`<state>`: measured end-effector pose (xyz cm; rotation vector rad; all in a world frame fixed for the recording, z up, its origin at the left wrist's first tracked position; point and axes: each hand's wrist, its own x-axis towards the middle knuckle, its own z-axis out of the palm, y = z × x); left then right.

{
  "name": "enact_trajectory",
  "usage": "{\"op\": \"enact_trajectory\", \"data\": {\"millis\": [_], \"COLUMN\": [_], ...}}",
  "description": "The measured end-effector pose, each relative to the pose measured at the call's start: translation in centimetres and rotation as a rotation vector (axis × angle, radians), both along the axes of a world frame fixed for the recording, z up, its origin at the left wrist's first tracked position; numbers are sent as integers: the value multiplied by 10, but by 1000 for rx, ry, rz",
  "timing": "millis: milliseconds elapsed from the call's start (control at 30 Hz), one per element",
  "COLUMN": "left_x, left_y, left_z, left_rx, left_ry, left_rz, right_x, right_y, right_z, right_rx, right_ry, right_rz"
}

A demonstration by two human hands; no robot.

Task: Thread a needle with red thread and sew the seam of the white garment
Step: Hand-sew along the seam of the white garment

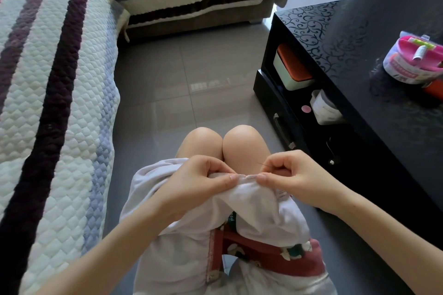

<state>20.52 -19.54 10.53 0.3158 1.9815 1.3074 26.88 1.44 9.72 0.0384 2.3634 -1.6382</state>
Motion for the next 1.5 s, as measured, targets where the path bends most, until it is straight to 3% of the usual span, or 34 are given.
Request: {"op": "enact_trajectory", "data": {"millis": [100,300,900,1333,1500], "left_x": [2,3,5,6,7], "left_y": [3,3,5,6,6], "left_z": [0,-1,-2,0,0], "left_rx": [8,34,62,80,88], "left_ry": [20,29,29,110,61], "left_rz": [33,68,98,9,-13], "right_x": [5,24,21,15,15], "right_y": [-3,-18,-28,-33,-33], "right_z": [-7,3,8,4,3], "right_rx": [207,334,382,423,409], "right_ry": [134,380,338,352,336], "right_rz": [-73,-112,-120,-83,-85]}}
